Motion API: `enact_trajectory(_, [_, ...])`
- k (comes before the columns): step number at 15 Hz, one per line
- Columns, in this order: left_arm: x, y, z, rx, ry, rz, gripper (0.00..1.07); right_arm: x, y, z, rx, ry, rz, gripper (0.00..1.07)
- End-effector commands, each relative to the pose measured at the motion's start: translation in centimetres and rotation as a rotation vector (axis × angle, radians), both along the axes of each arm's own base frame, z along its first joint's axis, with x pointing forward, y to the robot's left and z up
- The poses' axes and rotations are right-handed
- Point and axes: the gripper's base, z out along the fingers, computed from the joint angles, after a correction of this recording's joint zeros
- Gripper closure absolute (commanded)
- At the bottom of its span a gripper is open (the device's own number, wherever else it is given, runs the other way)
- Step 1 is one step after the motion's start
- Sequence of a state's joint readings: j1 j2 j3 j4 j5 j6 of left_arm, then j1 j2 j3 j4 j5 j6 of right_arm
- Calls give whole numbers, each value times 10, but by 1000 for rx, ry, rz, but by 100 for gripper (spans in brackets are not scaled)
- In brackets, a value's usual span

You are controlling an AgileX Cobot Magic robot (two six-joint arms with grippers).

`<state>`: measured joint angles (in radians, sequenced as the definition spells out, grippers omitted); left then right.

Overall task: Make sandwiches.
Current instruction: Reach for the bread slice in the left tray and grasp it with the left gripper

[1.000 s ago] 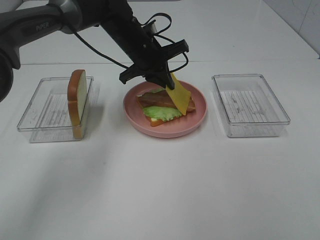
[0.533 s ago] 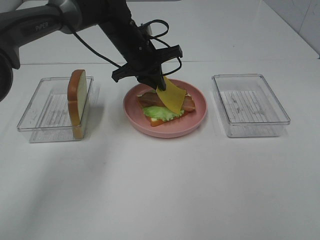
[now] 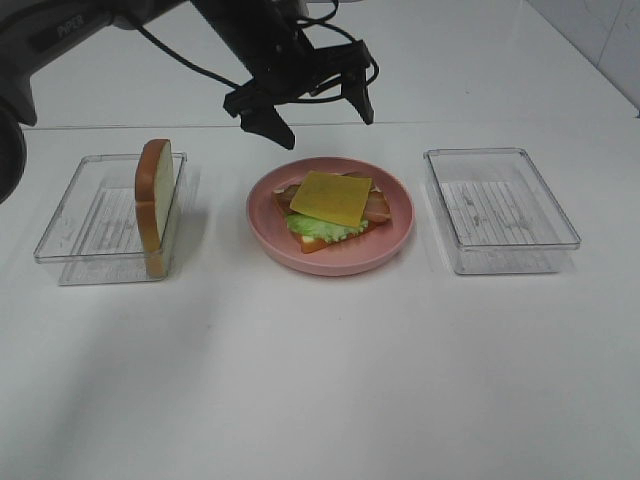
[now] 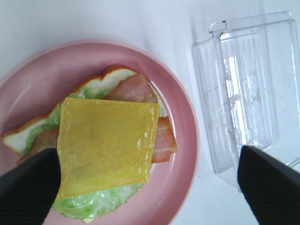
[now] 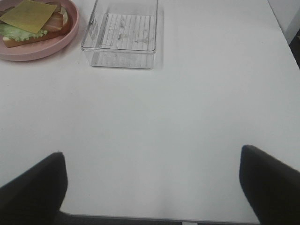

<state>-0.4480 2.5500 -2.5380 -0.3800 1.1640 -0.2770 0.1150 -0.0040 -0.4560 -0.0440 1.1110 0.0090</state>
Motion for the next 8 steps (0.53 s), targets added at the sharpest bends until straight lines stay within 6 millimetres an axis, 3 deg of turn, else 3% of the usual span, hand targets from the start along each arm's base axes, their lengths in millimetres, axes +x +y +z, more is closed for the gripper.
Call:
enact_trajectory(1, [-9, 4, 35, 63, -36, -43, 12, -3, -1, -1, -7, -38, 1, 11])
enact_trajectory(2, [-9, 6, 41, 73, -60, -39, 12, -3, -1, -1, -7, -38, 1, 11])
enact_trajectory(3, [-13, 10, 70, 54, -134, -26, 12, -3, -1, -1, -7, -38, 1, 11])
enact_trajectory(6, [-22, 20, 107, 76, -226, -3, 12, -3, -1, -1, -7, -38, 1, 11])
enact_trajectory(7, [-31, 29, 136, 99, -297, 12, 12, -3, -1, -1, -7, -38, 1, 11])
enact_trajectory(8, [-34, 32, 141, 111, -308, 15, 12, -3, -1, -1, -7, -38, 1, 11])
